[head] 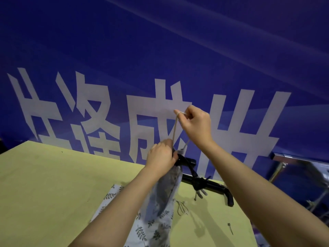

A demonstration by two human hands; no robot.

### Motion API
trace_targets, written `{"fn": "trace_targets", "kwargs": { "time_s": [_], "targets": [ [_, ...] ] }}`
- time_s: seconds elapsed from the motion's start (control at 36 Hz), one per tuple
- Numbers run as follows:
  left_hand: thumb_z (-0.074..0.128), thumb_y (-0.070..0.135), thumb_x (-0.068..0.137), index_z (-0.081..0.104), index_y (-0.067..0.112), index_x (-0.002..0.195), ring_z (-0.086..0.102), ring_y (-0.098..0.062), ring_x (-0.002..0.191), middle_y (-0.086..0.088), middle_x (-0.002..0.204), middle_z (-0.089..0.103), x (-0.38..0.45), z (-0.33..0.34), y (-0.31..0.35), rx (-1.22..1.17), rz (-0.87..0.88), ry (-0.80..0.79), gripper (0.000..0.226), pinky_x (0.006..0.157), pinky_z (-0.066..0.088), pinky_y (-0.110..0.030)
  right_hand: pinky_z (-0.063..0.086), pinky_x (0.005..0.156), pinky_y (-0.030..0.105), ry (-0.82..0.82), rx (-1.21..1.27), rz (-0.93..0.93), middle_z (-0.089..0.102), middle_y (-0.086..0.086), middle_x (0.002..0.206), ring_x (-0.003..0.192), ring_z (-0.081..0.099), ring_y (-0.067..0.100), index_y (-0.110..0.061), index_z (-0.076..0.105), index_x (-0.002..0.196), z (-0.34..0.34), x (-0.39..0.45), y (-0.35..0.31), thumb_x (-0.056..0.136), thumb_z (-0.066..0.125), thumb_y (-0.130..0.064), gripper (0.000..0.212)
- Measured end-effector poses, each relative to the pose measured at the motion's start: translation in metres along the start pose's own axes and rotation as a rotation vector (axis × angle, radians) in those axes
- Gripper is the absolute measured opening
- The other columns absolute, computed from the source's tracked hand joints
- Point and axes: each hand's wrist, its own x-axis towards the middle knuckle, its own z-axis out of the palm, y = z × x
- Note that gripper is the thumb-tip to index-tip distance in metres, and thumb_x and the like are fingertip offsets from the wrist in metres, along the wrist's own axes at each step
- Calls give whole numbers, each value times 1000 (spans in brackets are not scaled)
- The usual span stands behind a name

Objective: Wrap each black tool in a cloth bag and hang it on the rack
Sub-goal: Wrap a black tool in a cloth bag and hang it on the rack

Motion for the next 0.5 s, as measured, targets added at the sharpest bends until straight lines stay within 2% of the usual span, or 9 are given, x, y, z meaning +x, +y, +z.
{"fn": "trace_targets", "kwargs": {
  "time_s": [0.11, 0.22, 0.33, 0.42, 0.5],
  "targets": [
    [45, 30, 95, 47, 12, 117, 57, -34, 100, -11, 109, 62, 2, -4, -2, -3, -38, -5, 29, 77, 44, -38, 34, 48, 30, 7, 12, 37, 40, -7, 53, 48, 36, 10, -16, 44, 61, -6, 8, -4, 87, 65, -36, 39],
    [44, 30, 95, 46, 12, 112, 58, -35, 95, -11, 103, 63, 3, -3, 2, -28, -26, -12, 25, 67, 41, -37, 42, 53, 38, -39, 178, 222, 37, -1, 48, 48, 35, 14, -17, 38, 52, -11, 21, -16, 87, 62, -41, 48],
    [42, 35, 97, 46, 12, 115, 57, -33, 92, -9, 101, 62, 5, -6, 17, 13, 77, 14, 30, 65, 34, -32, 35, 52, 33, -65, 229, 271, 33, -1, 45, 45, 32, 14, -16, 35, 48, -19, 28, -25, 90, 59, -39, 53],
    [38, 44, 98, 48, 11, 111, 58, -32, 90, -8, 99, 61, 10, -13, 28, 67, 134, 59, 37, 66, 31, -31, 34, 52, 34, -3, 264, 282, 33, 4, 47, 47, 32, 17, -12, 38, 50, -28, 32, -24, 88, 60, -41, 52],
    [35, 53, 96, 51, 11, 102, 59, -30, 88, -8, 94, 63, 18, -19, 38, 141, 136, 69, 45, 68, 31, -32, 31, 51, 30, 41, 250, 247, 32, -1, 45, 45, 30, 12, -14, 36, 49, -40, 36, -26, 90, 61, -36, 53]
  ]
}}
